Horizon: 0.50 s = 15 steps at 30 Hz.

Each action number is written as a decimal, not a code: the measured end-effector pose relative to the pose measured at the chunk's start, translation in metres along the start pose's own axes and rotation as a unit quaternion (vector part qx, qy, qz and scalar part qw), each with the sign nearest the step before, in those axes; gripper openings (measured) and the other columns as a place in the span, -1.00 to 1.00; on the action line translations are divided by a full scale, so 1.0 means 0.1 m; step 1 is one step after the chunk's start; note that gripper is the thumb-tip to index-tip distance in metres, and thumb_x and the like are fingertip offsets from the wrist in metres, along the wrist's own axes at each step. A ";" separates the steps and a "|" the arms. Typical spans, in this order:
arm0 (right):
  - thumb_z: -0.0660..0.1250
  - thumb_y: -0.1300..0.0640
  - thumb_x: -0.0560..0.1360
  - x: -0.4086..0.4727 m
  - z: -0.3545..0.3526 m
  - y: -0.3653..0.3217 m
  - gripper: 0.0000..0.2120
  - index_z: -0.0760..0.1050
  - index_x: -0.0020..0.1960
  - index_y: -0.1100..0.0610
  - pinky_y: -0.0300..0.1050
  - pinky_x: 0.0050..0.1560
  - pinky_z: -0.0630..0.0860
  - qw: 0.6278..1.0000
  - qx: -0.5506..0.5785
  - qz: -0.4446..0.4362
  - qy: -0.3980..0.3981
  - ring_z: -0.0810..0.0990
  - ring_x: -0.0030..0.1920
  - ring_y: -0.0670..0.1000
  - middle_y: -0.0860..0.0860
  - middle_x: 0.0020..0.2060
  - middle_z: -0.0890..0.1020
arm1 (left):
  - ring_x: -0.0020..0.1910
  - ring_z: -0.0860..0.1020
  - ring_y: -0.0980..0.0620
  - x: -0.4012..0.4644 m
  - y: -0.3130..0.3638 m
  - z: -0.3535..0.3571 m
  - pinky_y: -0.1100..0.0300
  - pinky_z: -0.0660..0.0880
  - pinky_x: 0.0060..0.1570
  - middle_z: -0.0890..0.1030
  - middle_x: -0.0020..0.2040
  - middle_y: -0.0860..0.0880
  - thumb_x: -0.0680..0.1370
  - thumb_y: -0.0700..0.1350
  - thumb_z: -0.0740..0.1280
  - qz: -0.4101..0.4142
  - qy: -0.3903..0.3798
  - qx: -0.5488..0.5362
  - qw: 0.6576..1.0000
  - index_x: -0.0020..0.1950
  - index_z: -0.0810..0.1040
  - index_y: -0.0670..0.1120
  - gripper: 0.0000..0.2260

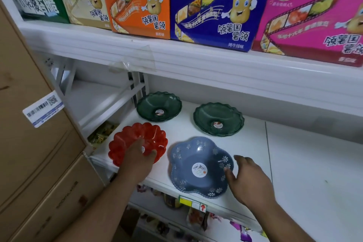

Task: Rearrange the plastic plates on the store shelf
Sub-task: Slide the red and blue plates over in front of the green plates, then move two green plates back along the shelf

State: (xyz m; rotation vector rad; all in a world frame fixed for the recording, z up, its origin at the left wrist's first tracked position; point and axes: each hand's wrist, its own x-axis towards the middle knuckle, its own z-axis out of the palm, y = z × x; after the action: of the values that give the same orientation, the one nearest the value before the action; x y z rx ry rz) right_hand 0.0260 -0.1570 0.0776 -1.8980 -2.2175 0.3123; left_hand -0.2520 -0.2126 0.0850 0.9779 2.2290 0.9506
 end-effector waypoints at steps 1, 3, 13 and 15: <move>0.17 -0.19 0.57 0.04 -0.04 0.01 -0.57 0.46 0.33 0.01 -0.04 0.02 0.53 1.000 -0.023 -0.020 -0.003 0.58 0.17 0.09 0.01 0.23 0.60 | 0.47 0.30 -0.12 0.00 0.07 0.00 -0.03 0.26 0.40 0.29 0.53 -0.06 0.58 0.04 0.29 0.000 -0.015 0.027 1.000 0.55 0.23 -0.01 -0.44; 0.15 -0.19 0.56 0.11 -0.12 0.02 -0.57 0.49 0.29 0.02 -0.03 0.05 0.54 0.998 -0.037 -0.040 -0.014 0.56 0.15 0.11 0.04 0.20 0.61 | 0.47 0.31 -0.12 0.02 0.18 0.00 -0.02 0.26 0.44 0.29 0.54 -0.07 0.57 0.05 0.28 0.011 -0.030 0.068 0.997 0.55 0.22 -0.03 -0.43; 0.33 -0.08 0.55 0.56 -0.25 -0.11 -0.39 0.35 0.49 0.21 -0.13 0.14 0.38 0.942 0.296 0.105 -0.118 0.56 0.25 0.15 0.15 0.40 0.52 | 0.31 0.44 -0.12 0.36 0.58 -0.03 0.11 0.37 0.25 0.40 0.44 -0.13 0.57 0.08 0.25 -0.007 -0.043 0.102 0.994 0.49 0.33 -0.10 -0.47; 0.35 -0.08 0.53 0.66 -0.25 -0.14 -0.40 0.39 0.46 0.20 -0.07 0.24 0.44 0.931 0.326 0.124 -0.107 0.57 0.23 0.16 0.15 0.35 0.55 | 0.21 0.47 -0.12 0.45 0.63 -0.05 0.18 0.33 0.08 0.47 0.37 -0.17 0.58 0.04 0.25 -0.004 -0.031 0.113 0.993 0.40 0.40 -0.18 -0.54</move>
State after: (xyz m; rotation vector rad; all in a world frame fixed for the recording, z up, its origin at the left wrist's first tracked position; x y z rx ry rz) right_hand 0.0103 -0.0936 0.1067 -1.7976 -1.6575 1.1813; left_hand -0.2567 -0.1484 0.1288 1.0797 2.3219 0.6643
